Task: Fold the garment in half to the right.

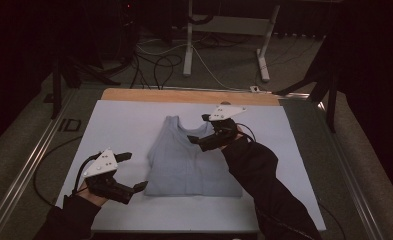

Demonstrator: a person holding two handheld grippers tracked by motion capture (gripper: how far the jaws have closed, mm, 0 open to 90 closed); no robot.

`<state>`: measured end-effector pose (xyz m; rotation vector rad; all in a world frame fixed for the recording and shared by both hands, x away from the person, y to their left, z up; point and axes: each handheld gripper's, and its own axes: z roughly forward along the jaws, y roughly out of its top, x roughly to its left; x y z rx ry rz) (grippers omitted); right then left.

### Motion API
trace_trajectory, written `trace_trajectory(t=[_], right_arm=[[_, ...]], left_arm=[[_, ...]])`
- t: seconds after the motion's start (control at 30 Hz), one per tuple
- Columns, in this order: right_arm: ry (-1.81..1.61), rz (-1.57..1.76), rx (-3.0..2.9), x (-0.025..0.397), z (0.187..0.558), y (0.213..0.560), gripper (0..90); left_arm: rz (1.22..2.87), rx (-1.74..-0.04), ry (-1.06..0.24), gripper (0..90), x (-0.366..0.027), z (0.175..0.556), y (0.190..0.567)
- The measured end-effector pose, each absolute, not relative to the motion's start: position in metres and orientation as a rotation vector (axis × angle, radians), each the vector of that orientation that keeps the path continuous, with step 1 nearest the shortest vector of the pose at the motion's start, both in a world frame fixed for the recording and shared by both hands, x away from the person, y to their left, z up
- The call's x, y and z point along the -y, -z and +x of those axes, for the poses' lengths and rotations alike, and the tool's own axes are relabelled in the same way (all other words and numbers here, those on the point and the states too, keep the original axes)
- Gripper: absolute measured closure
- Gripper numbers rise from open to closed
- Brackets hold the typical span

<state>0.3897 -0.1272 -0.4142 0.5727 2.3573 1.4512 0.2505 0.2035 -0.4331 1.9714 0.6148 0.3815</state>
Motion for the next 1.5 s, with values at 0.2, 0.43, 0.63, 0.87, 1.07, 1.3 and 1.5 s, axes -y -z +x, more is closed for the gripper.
trace_trajectory(t=[0.2,0.43,0.63,0.87,1.07,1.3,1.5], right_arm=[[-1.443,0.571,-2.367,0.114,0.403,0.417,8.6],[-1.44,0.562,-2.379,0.097,0.418,0.42,8.6],[-1.452,0.566,-2.397,0.079,0.432,0.426,8.6],[-1.426,0.566,-2.428,0.06,0.446,0.434,8.6],[-1.413,0.569,-2.455,0.05,0.454,0.443,8.6],[-1.402,0.589,-2.463,0.046,0.462,0.451,8.8],[-1.385,0.617,-2.477,0.044,0.47,0.459,8.9]], left_arm=[[1.999,-0.691,-0.408,0.3,-0.197,0.248,0.437],[2.013,-0.716,-0.423,0.3,-0.19,0.244,0.445],[2.022,-0.76,-0.435,0.3,-0.183,0.244,0.457],[2.029,-0.835,-0.415,0.3,-0.179,0.251,0.475],[2.1,-0.901,-0.343,0.3,-0.177,0.262,0.494],[2.157,-0.949,-0.315,2.6,-0.176,0.27,0.509],[2.212,-0.998,-0.288,11.6,-0.172,0.277,0.519]])
